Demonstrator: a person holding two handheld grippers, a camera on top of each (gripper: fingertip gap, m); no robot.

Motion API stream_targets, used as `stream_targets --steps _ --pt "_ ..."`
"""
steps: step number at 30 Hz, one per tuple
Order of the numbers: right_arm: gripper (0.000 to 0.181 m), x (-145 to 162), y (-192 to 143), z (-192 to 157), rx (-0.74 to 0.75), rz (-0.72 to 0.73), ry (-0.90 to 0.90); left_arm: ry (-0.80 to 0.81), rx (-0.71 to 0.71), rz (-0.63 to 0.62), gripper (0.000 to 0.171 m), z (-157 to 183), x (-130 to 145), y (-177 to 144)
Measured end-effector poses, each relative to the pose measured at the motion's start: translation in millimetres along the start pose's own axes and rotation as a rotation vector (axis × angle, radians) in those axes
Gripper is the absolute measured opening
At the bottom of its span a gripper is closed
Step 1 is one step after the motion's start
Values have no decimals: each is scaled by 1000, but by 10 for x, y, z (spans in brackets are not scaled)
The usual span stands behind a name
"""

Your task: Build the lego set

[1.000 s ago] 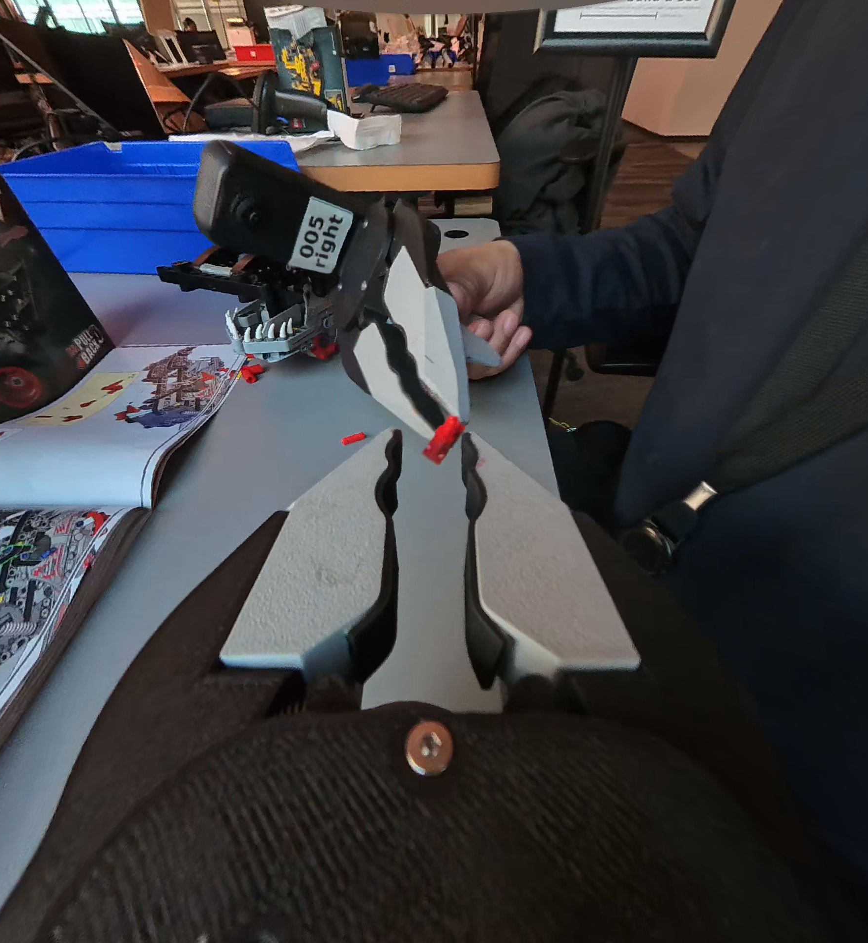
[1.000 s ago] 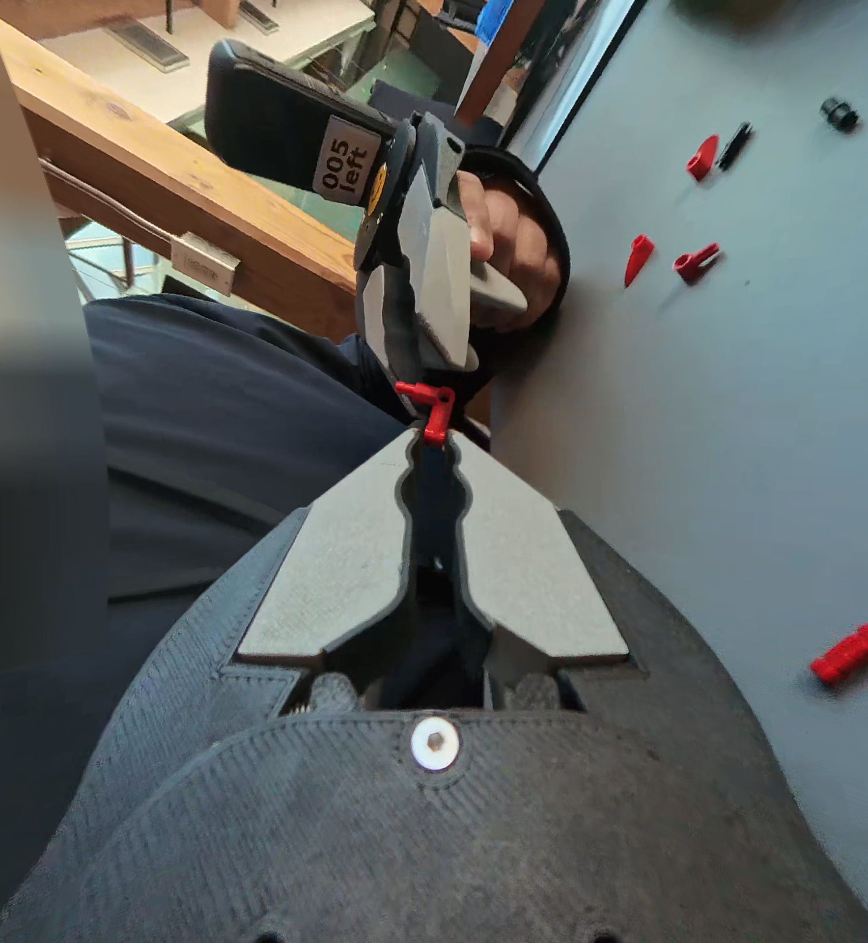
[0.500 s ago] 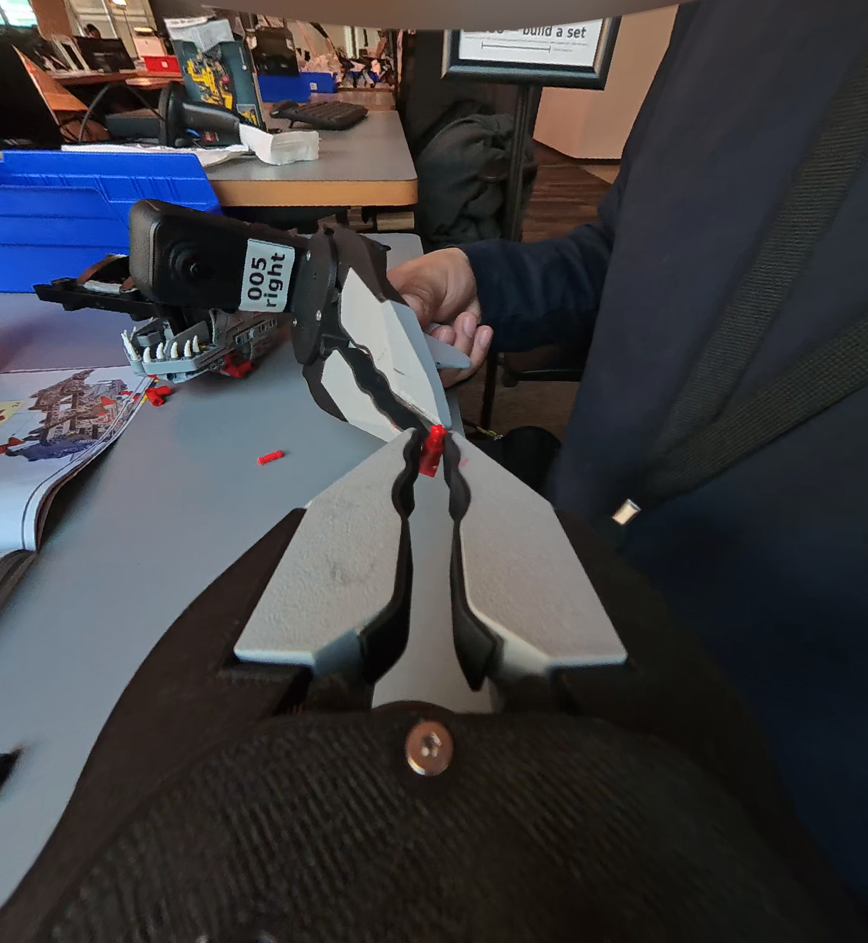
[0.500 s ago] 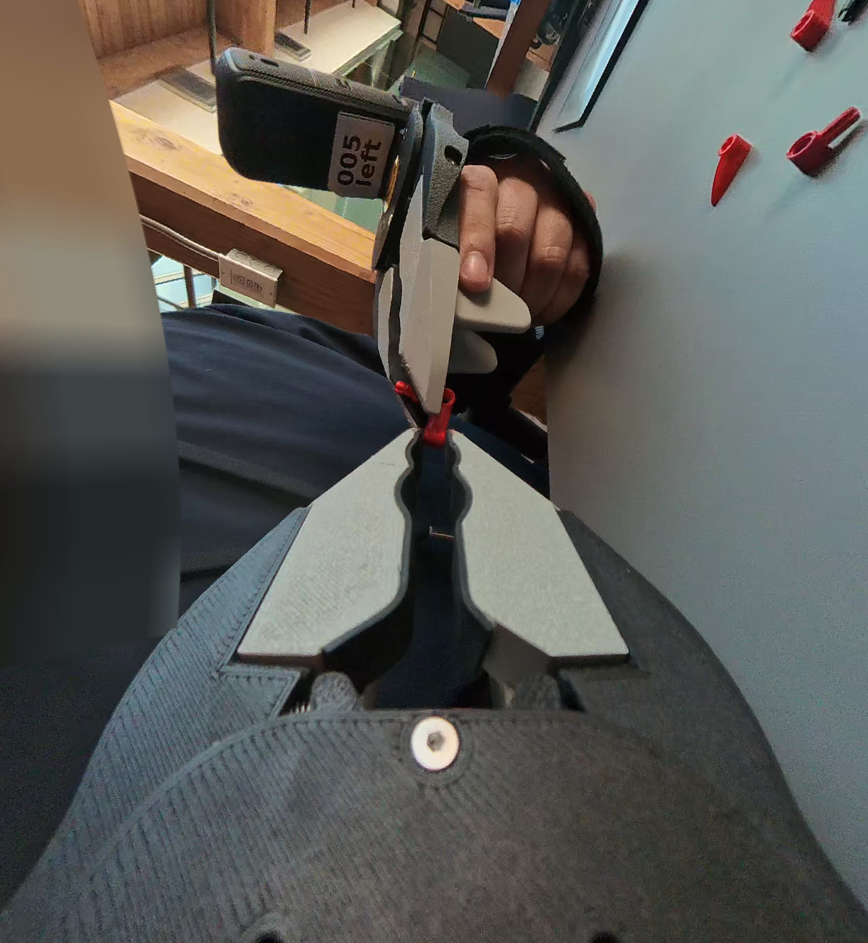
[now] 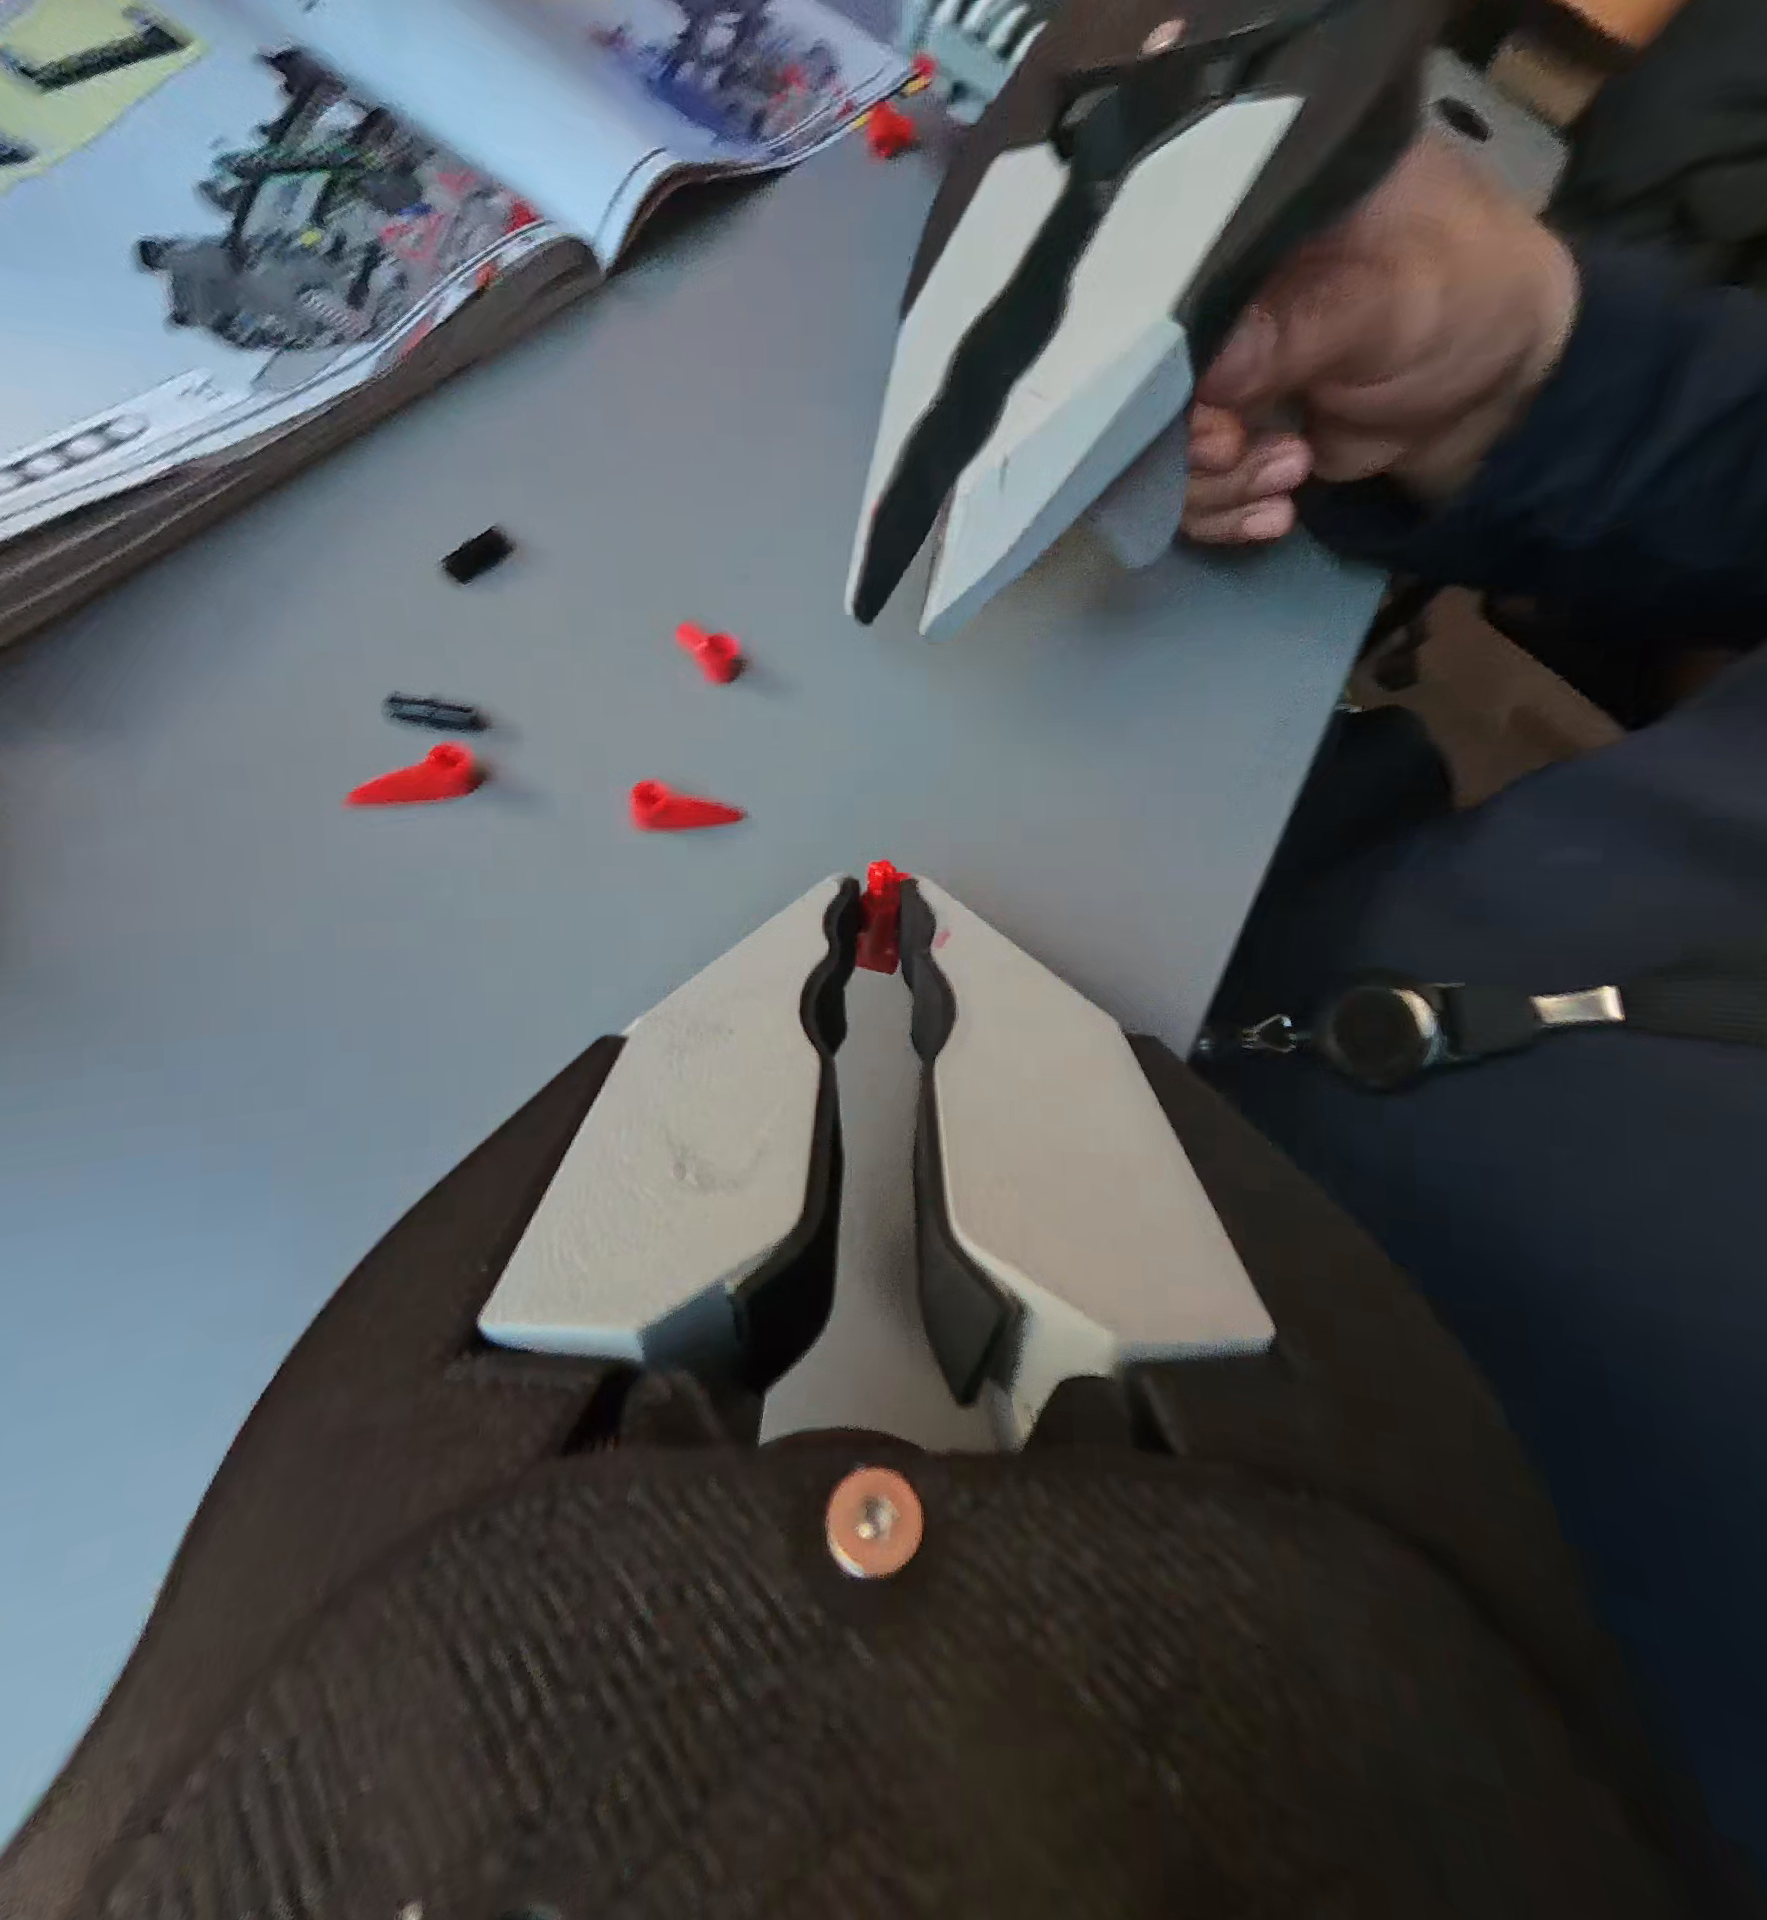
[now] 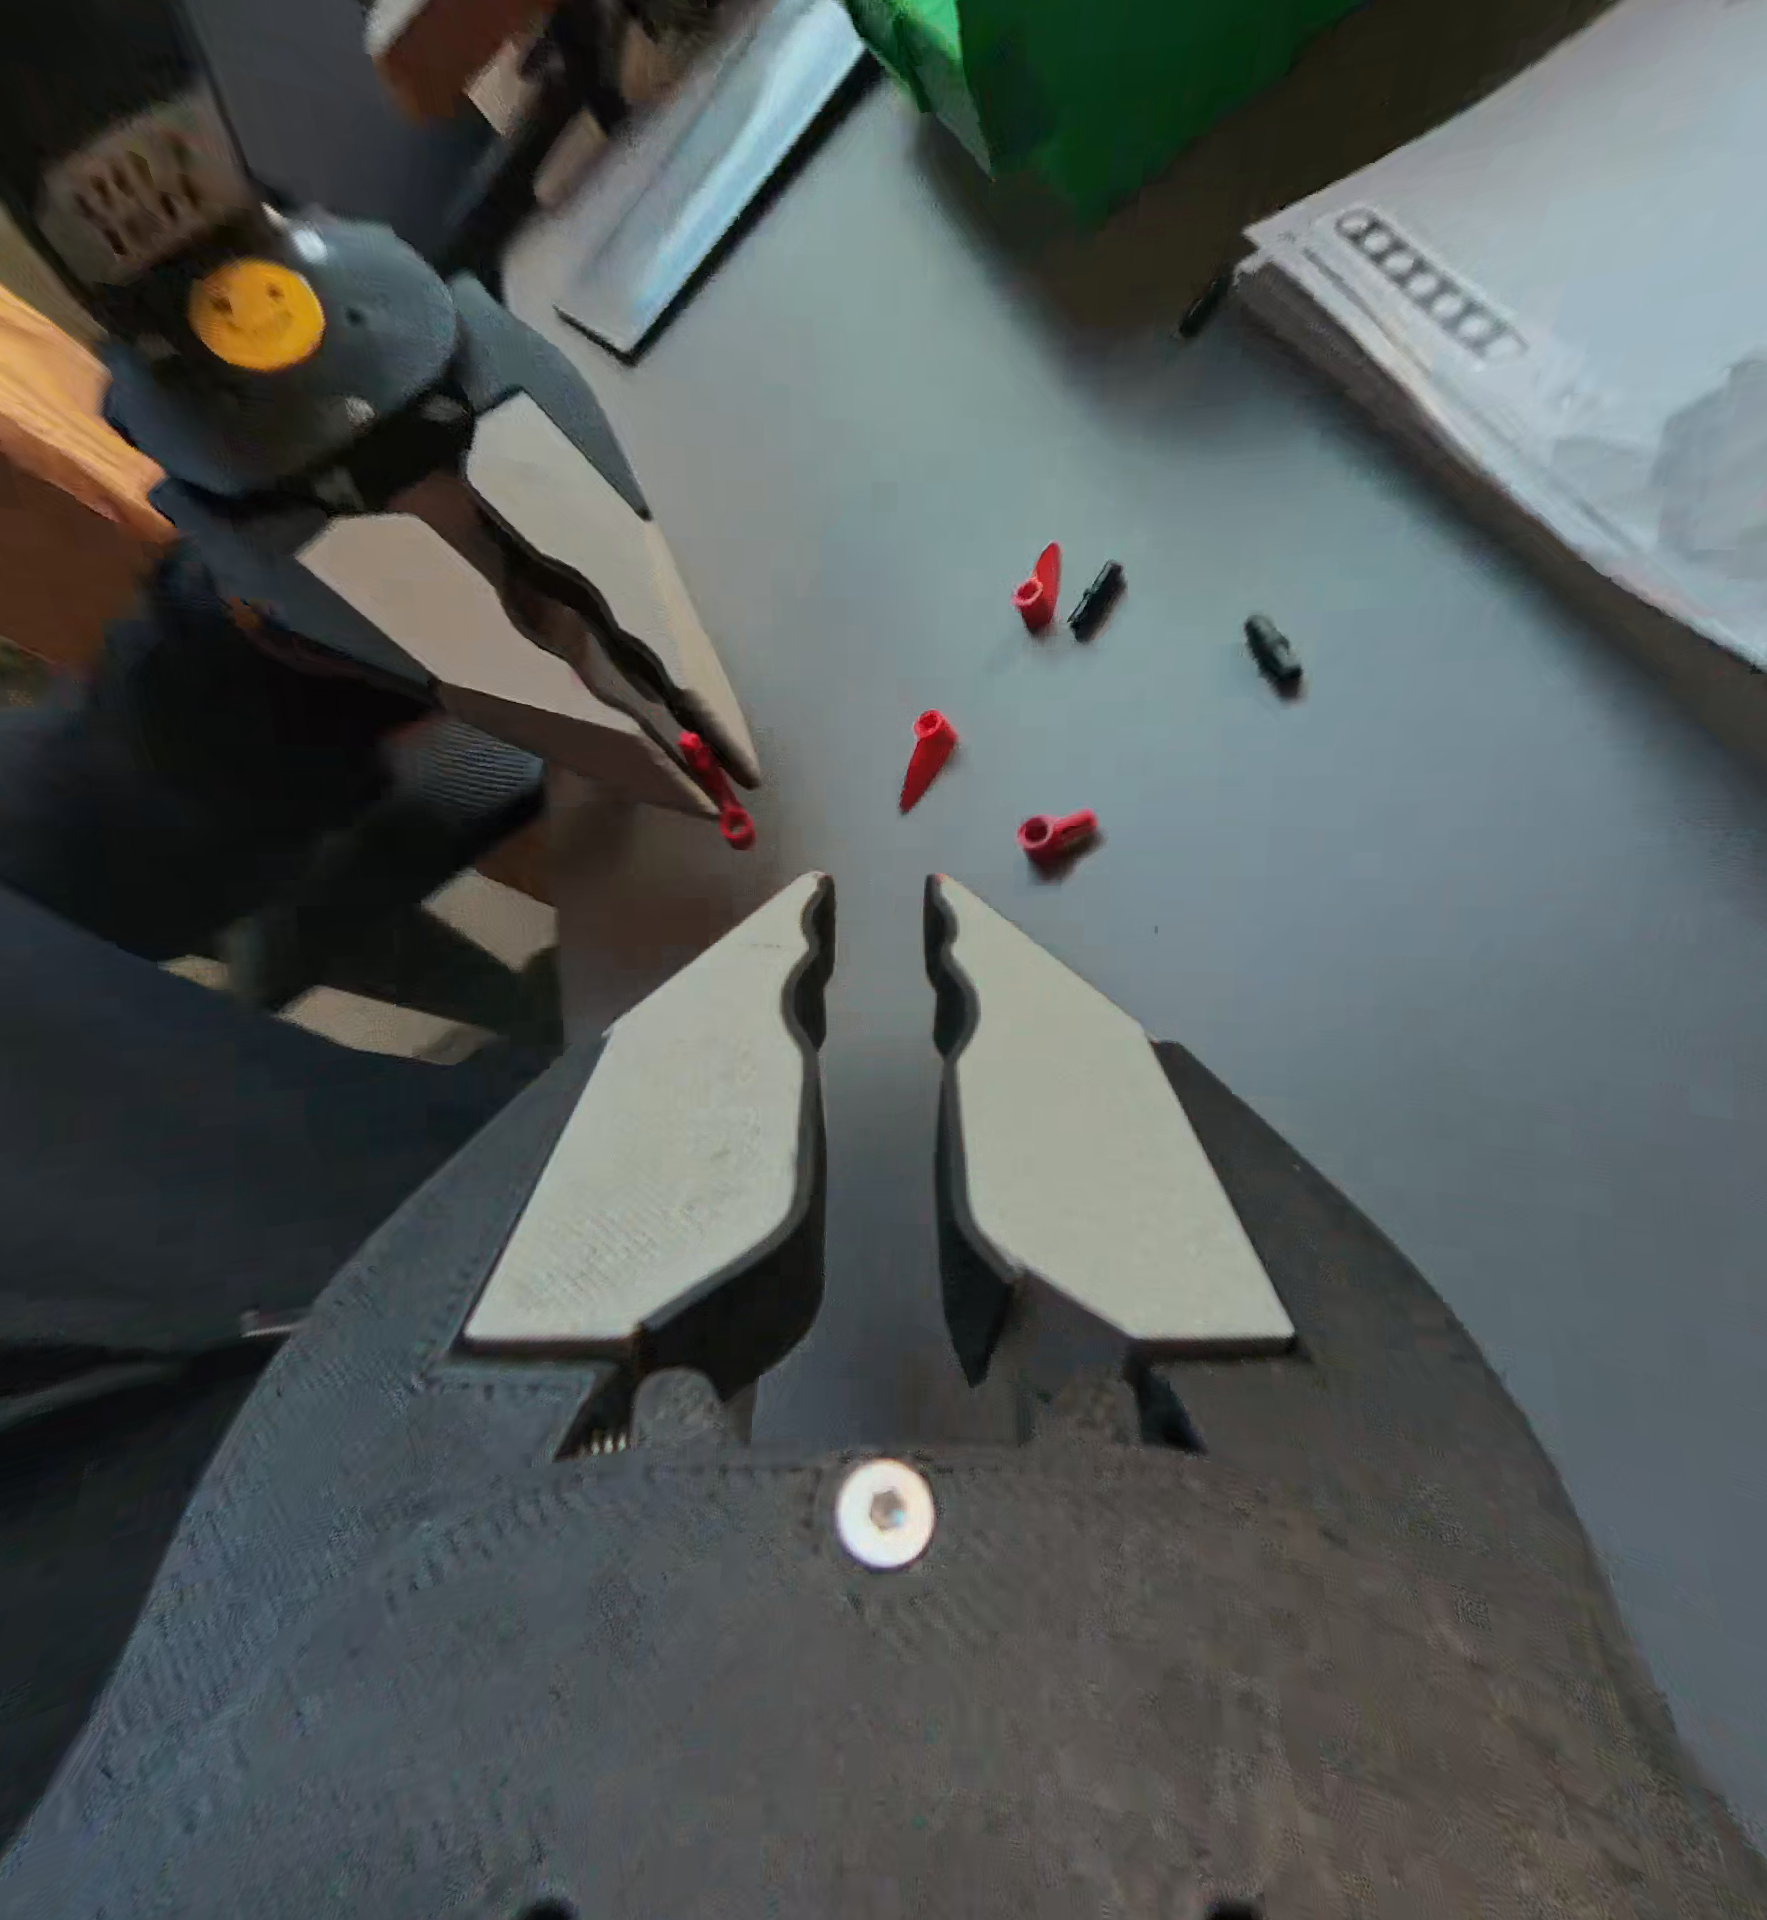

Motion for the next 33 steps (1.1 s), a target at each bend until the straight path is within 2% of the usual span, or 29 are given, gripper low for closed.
stream_targets --steps 3,7,9,13,16,21,25,29,33 --pt "13 -91 280 -96 128 -52 -169 -26 -19 -8 4 -129 38 -89" --pt "6 -139 530 -68 285 -115 -291 -26 -41 -18 4 -218 81 -165" --pt "2 -155 567 -75 306 -124 -319 -20 -33 -32 4 -205 111 -178" --pt "1 -151 572 -87 251 -137 -322 18 -49 -53 4 -195 108 -137" --pt "0 -168 348 -57 214 -90 -279 54 -6 -18 4 -142 -24 -11" --pt "0 -42 -330 -42 165 22 -246 118 82 -6 5 -13 -263 321" --pt "0 166 -723 53 209 77 -204 200 106 -84 5 105 -388 669" --pt "0 287 -945 130 163 161 -117 242 133 -133 4 193 -461 895" --pt "0 275 -1022 85 80 192 -130 228 151 -185 5 180 -457 973"
Point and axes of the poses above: each gripper's, where its closed fingertips meet, y out along the fingers, x out of its underside, z = x × y across the jaws, the point moved 6 cm from there along -y, back along the fingers, and after that the axes turned 2 degrees about x, right-handed, at the moved point
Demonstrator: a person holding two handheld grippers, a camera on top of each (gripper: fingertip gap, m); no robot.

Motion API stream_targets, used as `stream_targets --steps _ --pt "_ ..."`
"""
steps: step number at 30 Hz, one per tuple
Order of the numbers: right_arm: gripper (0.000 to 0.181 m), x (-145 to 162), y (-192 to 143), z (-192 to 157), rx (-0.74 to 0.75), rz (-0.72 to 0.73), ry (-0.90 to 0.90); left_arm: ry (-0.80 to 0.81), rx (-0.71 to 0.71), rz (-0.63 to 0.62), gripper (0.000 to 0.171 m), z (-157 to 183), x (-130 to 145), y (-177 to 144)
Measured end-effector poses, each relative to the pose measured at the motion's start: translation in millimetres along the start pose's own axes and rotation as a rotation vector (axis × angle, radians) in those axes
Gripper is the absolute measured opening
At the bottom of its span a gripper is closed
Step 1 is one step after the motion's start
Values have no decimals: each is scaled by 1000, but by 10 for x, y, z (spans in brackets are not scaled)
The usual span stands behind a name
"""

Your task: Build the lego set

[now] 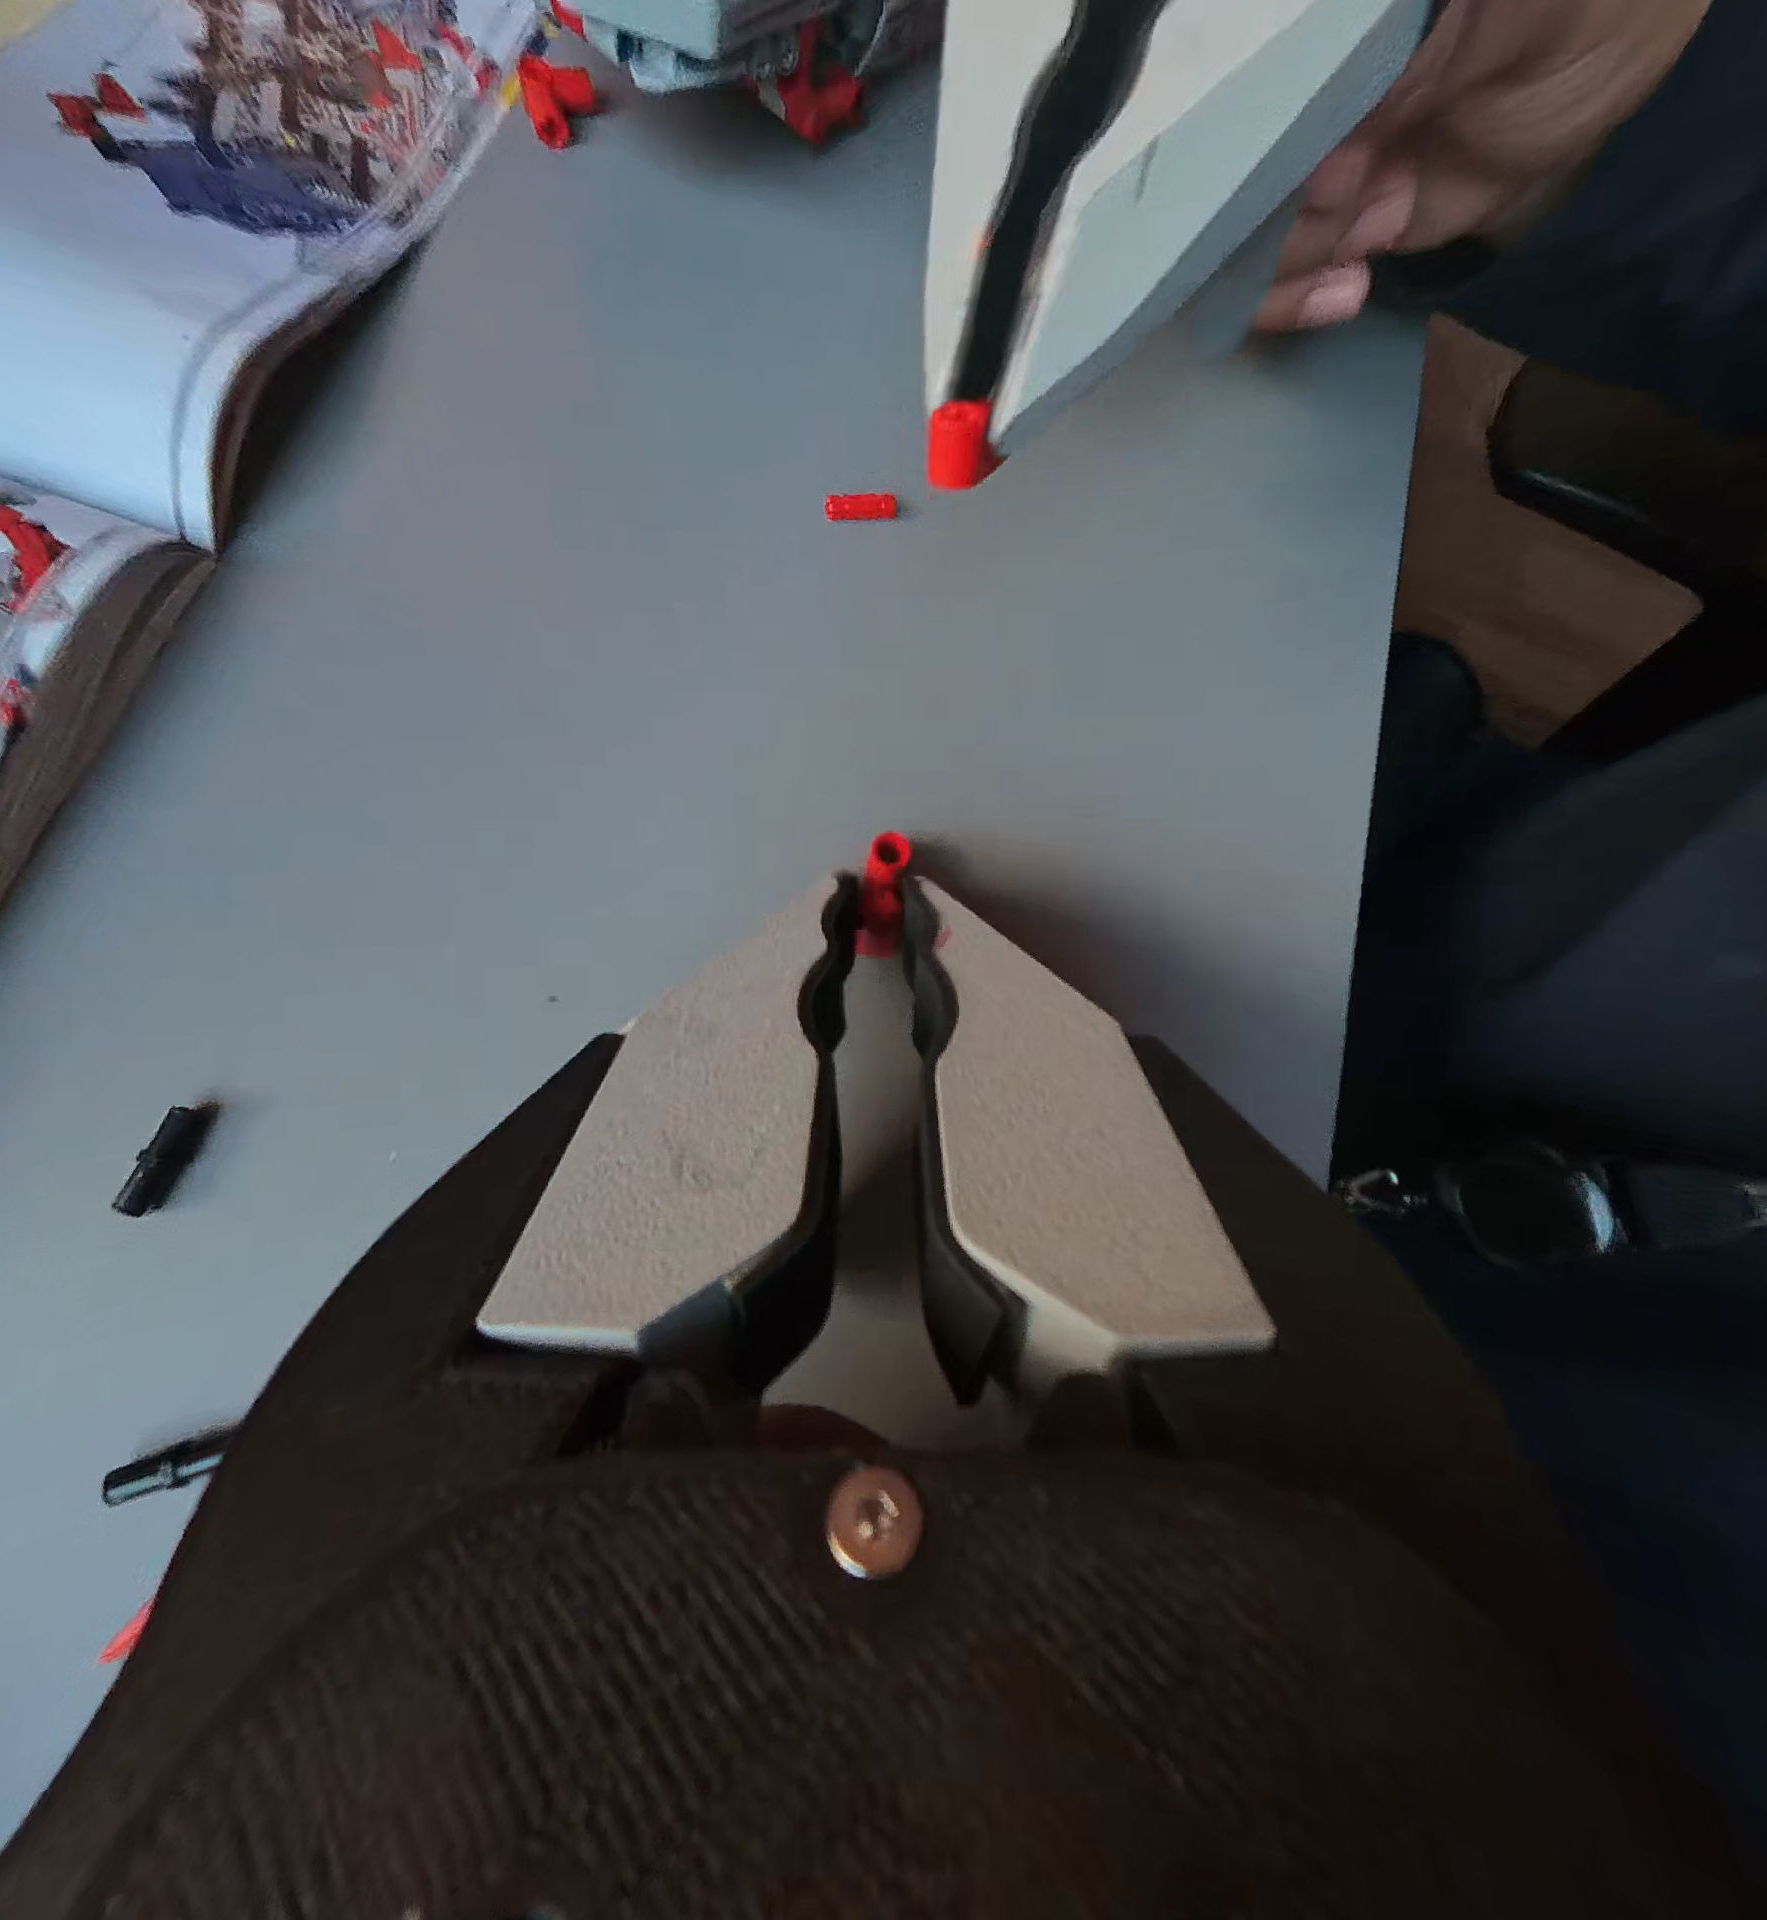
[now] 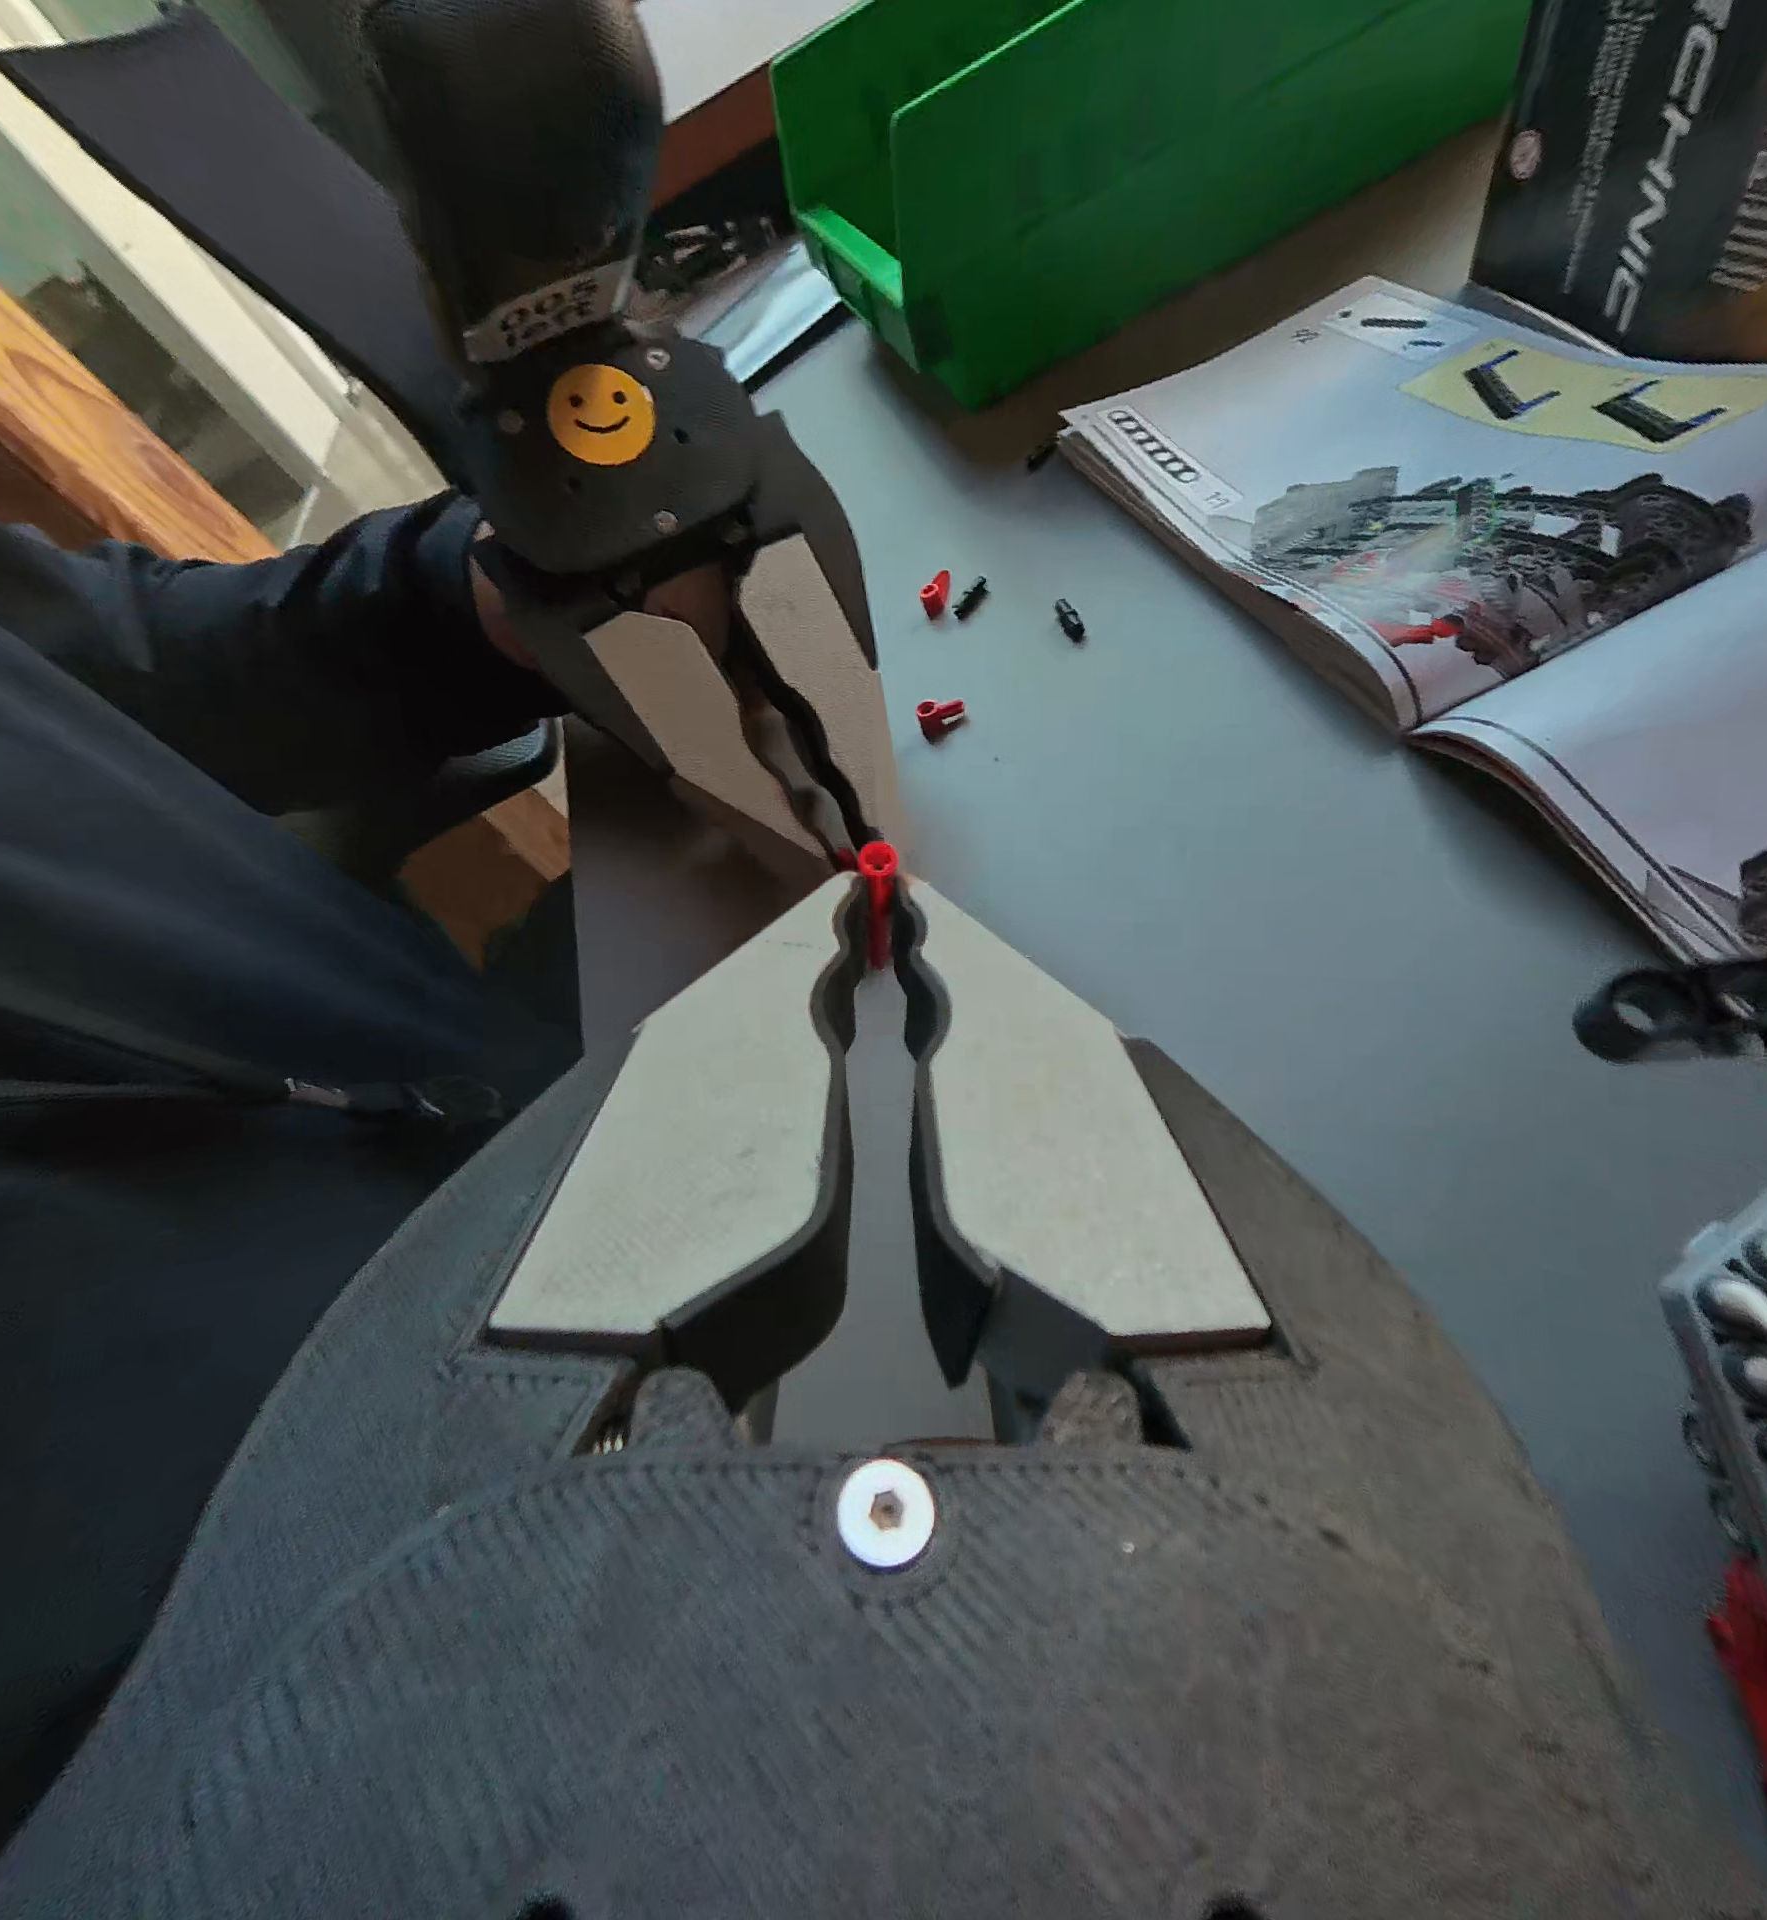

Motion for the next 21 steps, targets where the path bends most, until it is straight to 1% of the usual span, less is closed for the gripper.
stream_targets --steps 4,7,13,17,21 --pt "0 -16 122 -68 -105 -50 -14 7 45 -10 4 21 2 10" --pt "0 14 243 -100 -125 -111 -62 -20 68 -9 4 6 1 8" --pt "0 59 378 -53 -111 -182 -121 -47 125 -11 4 2 -1 6" --pt "0 168 488 -48 -80 -260 -163 -4 102 -18 6 17 19 -12" --pt "0 218 544 -73 -47 -305 -213 18 57 -9 14 33 78 -84"
Point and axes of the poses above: each gripper's, where its closed fingertips meet, y out along the fingers, x out of its underside, z = x × y across the jaws, the point moved 6 cm from there along -y, back along the fingers, and after that the axes turned 2 degrees about x, right-handed, at the moved point
